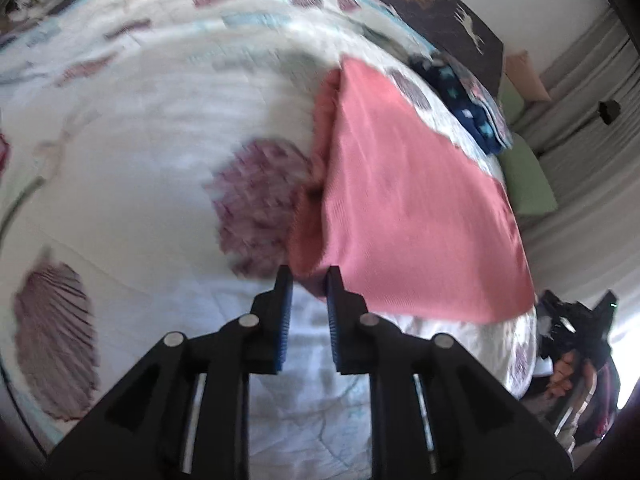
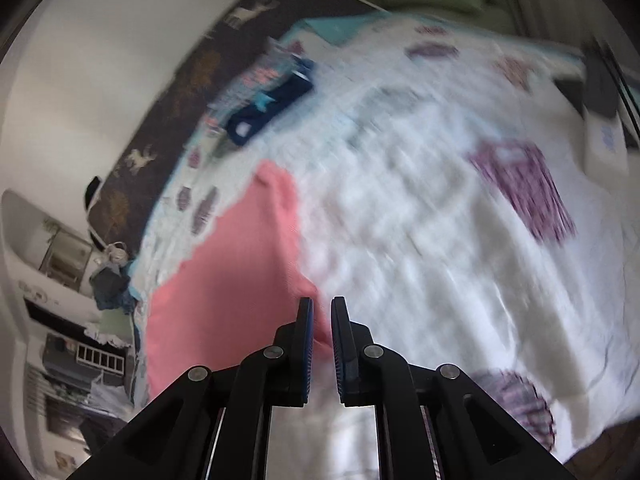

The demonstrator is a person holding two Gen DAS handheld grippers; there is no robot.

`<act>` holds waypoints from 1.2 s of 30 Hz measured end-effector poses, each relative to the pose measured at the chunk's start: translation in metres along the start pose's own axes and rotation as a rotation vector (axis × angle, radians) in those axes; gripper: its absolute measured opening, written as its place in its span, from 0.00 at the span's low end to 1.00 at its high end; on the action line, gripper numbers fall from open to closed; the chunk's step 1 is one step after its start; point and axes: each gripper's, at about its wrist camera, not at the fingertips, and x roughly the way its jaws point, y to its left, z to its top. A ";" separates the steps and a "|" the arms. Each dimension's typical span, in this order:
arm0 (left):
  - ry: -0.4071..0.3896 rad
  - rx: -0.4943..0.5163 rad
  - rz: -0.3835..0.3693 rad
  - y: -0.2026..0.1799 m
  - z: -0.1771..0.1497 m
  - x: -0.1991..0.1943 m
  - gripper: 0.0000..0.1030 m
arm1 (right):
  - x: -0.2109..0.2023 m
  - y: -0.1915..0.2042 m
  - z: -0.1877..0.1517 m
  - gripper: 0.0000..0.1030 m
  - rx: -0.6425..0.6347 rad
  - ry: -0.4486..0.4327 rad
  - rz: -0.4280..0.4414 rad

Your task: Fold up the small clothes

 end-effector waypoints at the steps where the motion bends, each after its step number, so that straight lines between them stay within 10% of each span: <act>1: -0.048 0.009 0.035 -0.002 0.004 -0.009 0.18 | 0.000 0.009 0.002 0.09 -0.034 -0.007 -0.001; 4: -0.146 0.046 0.068 -0.011 0.015 -0.025 0.18 | 0.013 0.036 0.002 0.09 -0.150 0.014 0.009; 8: -0.081 0.019 -0.154 -0.029 0.026 -0.009 0.18 | 0.049 0.044 -0.008 0.09 -0.166 0.139 0.035; 12: 0.048 0.055 0.023 -0.017 0.016 0.041 0.16 | 0.065 0.011 -0.017 0.00 -0.087 0.175 -0.013; 15: 0.027 -0.034 -0.101 0.010 0.013 0.031 0.09 | 0.055 -0.003 -0.013 0.02 -0.045 0.186 0.047; 17: 0.023 -0.041 -0.164 0.015 0.014 0.018 0.22 | 0.042 -0.004 -0.008 0.07 -0.073 0.168 0.070; 20: 0.019 0.051 -0.213 0.012 0.014 0.002 0.61 | 0.014 -0.009 0.001 0.41 -0.172 0.122 0.067; 28: 0.073 0.374 -0.182 -0.025 0.005 0.018 0.63 | 0.022 0.008 -0.006 0.51 -0.423 0.203 0.144; 36: 0.069 0.381 -0.232 -0.038 0.016 0.021 0.63 | 0.018 0.052 -0.019 0.51 -0.641 0.254 0.246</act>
